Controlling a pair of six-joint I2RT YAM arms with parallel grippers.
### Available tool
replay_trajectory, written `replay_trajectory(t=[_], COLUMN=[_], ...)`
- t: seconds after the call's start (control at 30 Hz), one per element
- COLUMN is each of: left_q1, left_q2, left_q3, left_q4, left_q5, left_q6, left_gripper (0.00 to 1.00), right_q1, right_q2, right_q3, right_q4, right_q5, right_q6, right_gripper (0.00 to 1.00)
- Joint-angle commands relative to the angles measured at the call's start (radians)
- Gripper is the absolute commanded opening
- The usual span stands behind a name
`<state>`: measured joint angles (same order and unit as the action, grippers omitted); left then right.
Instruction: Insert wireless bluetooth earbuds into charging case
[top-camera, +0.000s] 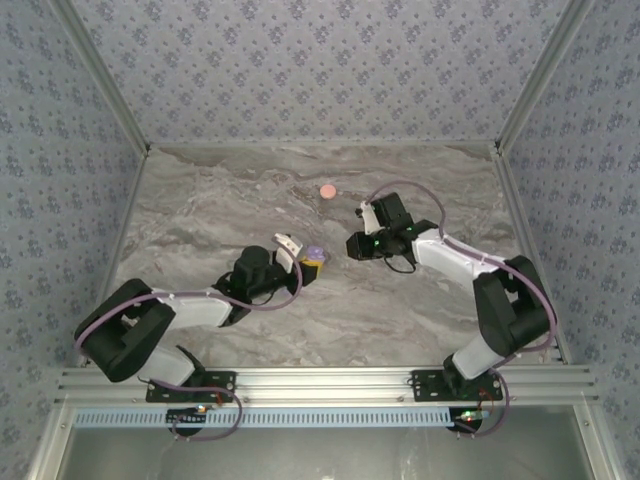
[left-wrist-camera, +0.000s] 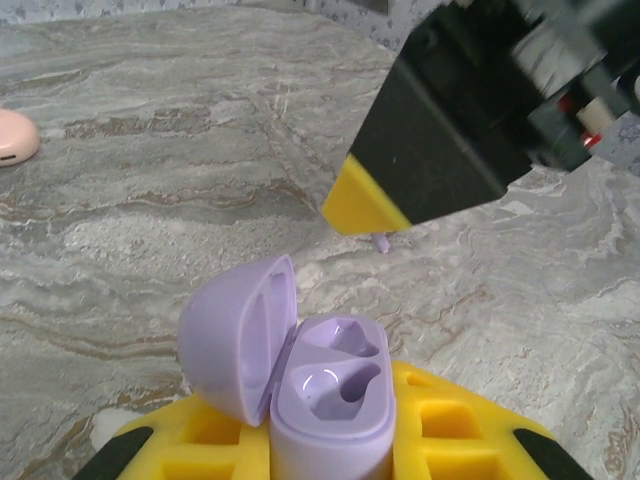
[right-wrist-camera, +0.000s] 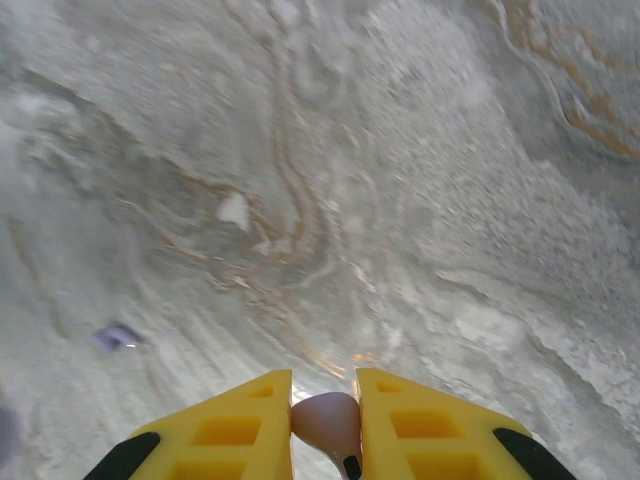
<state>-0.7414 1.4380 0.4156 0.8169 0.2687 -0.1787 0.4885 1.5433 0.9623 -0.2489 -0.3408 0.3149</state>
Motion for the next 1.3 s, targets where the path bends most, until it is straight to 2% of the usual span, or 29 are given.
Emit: replay_trajectory(t=[0.0,0.27,0.53,0.87,1.27], left_q1=[-0.014,-0.043,-0.086,-0.121,-0.124], left_q2=[0.023,0.055,0.067,0.076,0.065], left_q3=[-0.005,0.004,0.023,0.064,0.072], left_q4=[0.116,0.187,0.259,0.312,0.336], left_q5=[-0.015,-0.067,-0.132,-0.177,-0.214], left_q6=[0.011,-0.009,-0.037,-0.053,-0.085], left_gripper=[0.19,0.19,0.19,0.19,0.2], right_q1=[-0.004,0.024,0.082,0.124,0.145], right_q2=[-0.061,-0.166,-0.225,-0.241,-0.239], right_q3=[-0.01,0.012,0.024,0.024,0.02], right_q4=[0.043,0.102,0.162,0.214,0.231], right_q5=[-0.068,-0.127,-0.122,-0.121,-0.116], right_q6=[0.002,-0.007,-0.018,-0.016,-0.02], right_gripper=[0.2,0.21,0.21,0.22,0.22])
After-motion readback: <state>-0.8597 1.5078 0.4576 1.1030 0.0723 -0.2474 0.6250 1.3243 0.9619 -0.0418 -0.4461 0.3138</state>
